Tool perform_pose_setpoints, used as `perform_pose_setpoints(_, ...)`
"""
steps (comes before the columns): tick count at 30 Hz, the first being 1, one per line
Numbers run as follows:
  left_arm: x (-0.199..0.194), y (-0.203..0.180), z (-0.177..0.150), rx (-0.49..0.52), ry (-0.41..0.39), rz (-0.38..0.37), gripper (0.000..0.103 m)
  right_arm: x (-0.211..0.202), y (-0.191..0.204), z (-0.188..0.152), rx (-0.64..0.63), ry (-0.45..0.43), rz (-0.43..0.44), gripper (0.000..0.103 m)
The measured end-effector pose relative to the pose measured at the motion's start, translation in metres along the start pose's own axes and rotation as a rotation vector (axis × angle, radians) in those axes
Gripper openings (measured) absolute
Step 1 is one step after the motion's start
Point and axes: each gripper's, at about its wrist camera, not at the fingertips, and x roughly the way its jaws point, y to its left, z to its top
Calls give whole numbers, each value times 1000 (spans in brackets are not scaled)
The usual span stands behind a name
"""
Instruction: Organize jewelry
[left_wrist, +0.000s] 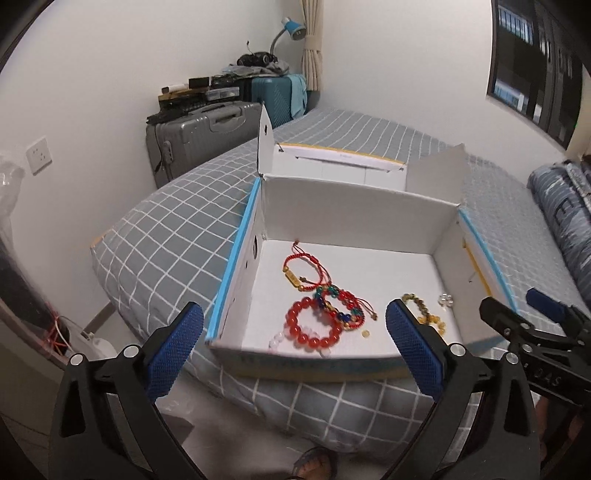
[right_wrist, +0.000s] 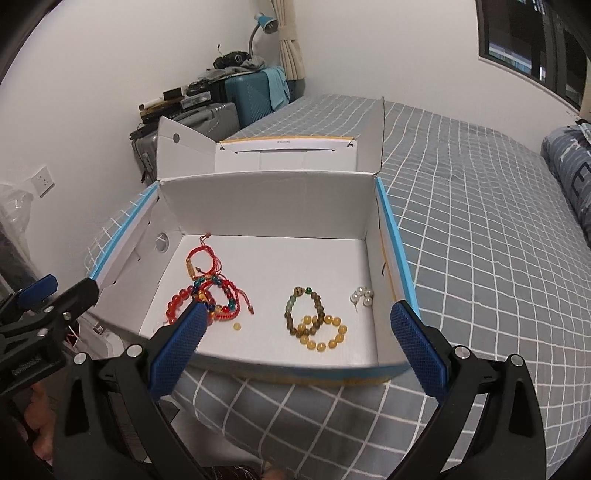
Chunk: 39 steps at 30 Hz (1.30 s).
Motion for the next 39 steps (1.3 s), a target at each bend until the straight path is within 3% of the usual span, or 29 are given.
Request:
perform_pose_setpoints(16,-22,-2,-54,33,-5,10,97,-30,6,-49,-4,-33,-39,95)
perform_pose_setpoints(39,-16,-6,-58,64,-4,15,97,-26,6,-59,-13,-24,-51,95)
